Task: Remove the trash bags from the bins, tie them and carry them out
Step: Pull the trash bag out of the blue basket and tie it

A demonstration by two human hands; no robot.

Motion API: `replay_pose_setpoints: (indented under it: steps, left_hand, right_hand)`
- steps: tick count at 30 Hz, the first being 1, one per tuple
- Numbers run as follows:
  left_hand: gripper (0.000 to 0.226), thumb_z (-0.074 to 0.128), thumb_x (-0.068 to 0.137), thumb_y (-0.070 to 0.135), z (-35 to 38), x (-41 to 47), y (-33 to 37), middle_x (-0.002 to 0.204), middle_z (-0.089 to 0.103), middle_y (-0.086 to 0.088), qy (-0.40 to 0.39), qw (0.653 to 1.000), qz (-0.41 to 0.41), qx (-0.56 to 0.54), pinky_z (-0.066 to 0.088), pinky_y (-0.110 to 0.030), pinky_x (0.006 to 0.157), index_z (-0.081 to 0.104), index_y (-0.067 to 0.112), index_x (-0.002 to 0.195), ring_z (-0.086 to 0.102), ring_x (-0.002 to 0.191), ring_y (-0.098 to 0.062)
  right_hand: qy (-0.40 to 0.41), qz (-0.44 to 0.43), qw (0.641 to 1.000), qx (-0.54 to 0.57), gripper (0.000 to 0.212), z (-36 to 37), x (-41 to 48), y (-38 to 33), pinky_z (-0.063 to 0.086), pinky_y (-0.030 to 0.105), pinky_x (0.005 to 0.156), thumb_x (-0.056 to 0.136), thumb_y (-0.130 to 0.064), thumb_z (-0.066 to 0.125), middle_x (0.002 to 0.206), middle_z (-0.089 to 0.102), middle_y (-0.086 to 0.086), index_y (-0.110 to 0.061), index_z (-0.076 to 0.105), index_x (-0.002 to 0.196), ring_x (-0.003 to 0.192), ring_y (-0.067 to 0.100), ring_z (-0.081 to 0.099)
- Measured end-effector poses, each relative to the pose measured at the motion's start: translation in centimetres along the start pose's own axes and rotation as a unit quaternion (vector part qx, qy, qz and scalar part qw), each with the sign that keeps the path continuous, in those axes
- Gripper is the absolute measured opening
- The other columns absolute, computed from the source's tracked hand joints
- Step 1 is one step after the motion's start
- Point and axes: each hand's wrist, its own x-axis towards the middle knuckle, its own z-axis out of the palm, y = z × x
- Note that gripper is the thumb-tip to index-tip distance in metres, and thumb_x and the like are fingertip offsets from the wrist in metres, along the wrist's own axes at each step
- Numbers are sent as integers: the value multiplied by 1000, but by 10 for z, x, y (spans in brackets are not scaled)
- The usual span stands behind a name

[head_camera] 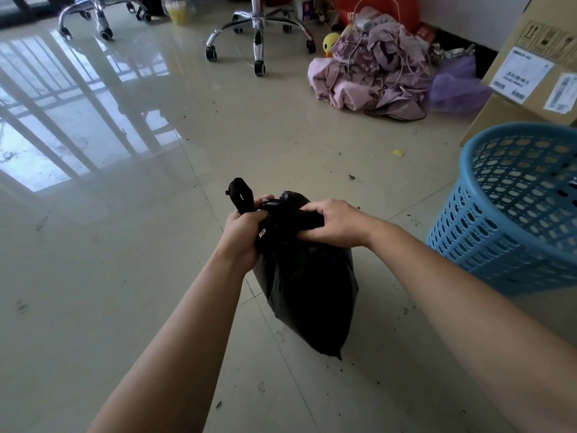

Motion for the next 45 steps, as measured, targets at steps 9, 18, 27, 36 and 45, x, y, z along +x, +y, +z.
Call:
replay_pose_setpoints:
  steps: [9, 18, 27, 36, 45]
  left_hand:
    - [26, 66, 89, -2, 2, -2, -5, 90, 73, -8, 20, 998, 54, -10, 62, -36, 76, 70, 8, 112, 72, 76, -19]
    - [26, 75, 80, -9, -2, 1, -1, 87, 70, -8, 23, 996, 82, 14, 59, -29, 68, 63, 7, 98, 72, 73, -18]
    - [25, 78, 76, -6, 0, 0, 1, 74, 63, -8, -36, 994, 92, 49, 54, -30, 62, 61, 12, 77, 64, 70, -22]
    - [11, 77, 83, 5, 14, -7, 31, 87, 73, -7, -20, 970, 221, 99, 57, -29, 80, 69, 9, 89, 72, 88, -20]
    - [19, 76, 85, 7, -24, 15, 12, 87, 68, 0, 106, 957, 178, 201, 48, -13, 59, 70, 13, 102, 66, 76, -8]
  right_hand:
    - [-165, 64, 978, 111, 34, 7, -2, -4, 54, 37, 98, 79, -42, 79, 105, 77, -4, -23, 76, 107, 99, 13, 73]
    - [16, 111, 992, 59, 34, -1, 1, 3, 48, 26, 68, 100, -42, 52, 81, 68, -2, -15, 72, 93, 72, 14, 62]
    - [112, 4, 964, 243, 28, -10, 1, -10, 50, 26, 70, 96, -42, 60, 80, 64, -1, -19, 76, 102, 68, 12, 58]
    - [219, -95, 970, 44, 20, -23, 8, -12, 48, 26, 79, 98, -40, 59, 88, 64, -8, -23, 66, 89, 82, 8, 60]
    - [193, -46, 960, -199, 32, -4, -3, 43, 42, 33, 78, 102, -39, 47, 101, 48, 0, -10, 61, 104, 94, 27, 57]
